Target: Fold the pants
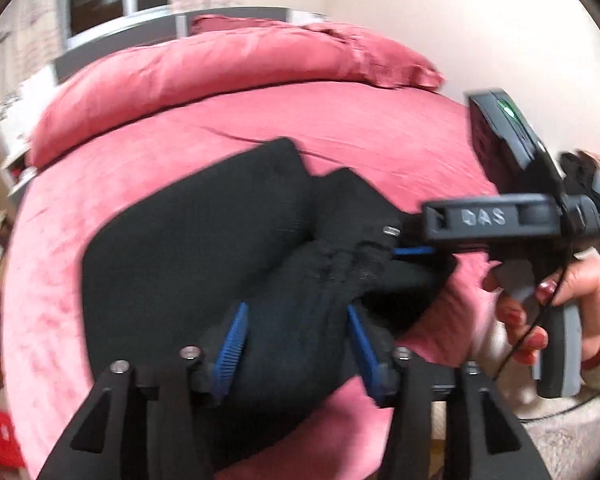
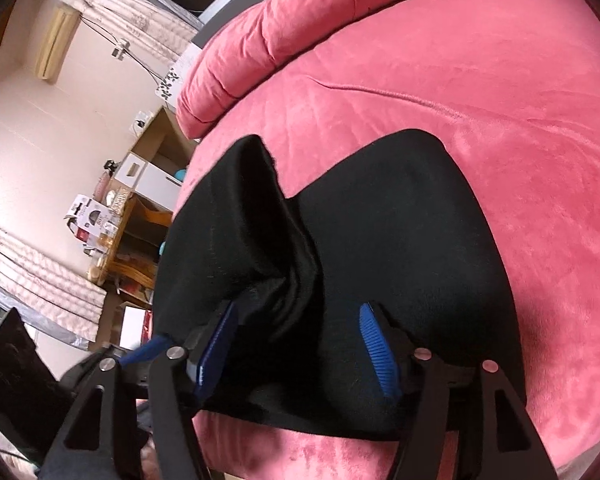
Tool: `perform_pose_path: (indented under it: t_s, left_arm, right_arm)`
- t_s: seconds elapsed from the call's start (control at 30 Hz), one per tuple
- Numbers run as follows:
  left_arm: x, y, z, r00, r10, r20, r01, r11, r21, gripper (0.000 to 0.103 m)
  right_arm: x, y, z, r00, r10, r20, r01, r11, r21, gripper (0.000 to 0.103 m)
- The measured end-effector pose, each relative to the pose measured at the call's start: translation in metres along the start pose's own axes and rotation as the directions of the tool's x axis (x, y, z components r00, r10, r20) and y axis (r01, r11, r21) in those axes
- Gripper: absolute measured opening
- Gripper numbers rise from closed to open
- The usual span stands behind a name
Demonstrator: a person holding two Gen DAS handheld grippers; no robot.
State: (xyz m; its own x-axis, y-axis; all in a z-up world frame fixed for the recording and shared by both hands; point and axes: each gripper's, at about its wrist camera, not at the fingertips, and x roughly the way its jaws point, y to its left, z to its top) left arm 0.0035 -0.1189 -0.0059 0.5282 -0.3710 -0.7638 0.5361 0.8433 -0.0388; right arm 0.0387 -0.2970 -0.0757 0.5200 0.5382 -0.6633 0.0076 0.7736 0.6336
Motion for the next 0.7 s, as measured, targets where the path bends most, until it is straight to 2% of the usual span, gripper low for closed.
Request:
perform_pose_path:
  t_s: [0.13, 0.2, 0.3, 0.5, 0.7]
  left_arm:
    - [-0.012, 0.016, -0.001, 1.000, 0.009, 0.015, -0.008, 0.998, -0.070, 0.056]
    - [-0.018, 0.025, -0.002, 0.998, 0.052, 0.026, -0.049, 0.993, -0.104, 0.055]
    - [-0.024, 0.042, -0.003, 0.999, 0.015, 0.042, -0.008, 0.984, -0.178, 0.055]
    - [-0.023, 0.074, -0.009, 0.994, 0.113, 0.004, -0.107, 0.956, -0.271, 0.055]
    - [-0.016, 0.104, -0.023, 0.980, 0.188, -0.068, -0.200, 0.918, -0.343, 0.055]
  right_arm:
    - [0.008, 0.001, 0.004, 1.000, -0.004, -0.018, 0.004, 1.000, -0.007, 0.066]
    - [0.011, 0.003, 0.004, 1.000, -0.009, -0.027, 0.009, 1.000, -0.015, 0.066]
    - [0.016, 0.006, 0.004, 0.999, -0.015, -0.040, 0.013, 0.999, -0.030, 0.066]
    - [0.025, 0.013, 0.003, 0.998, -0.006, -0.068, 0.002, 0.999, -0.054, 0.067]
    - [0.031, 0.015, 0.003, 0.997, -0.013, -0.081, 0.007, 0.998, -0.067, 0.068]
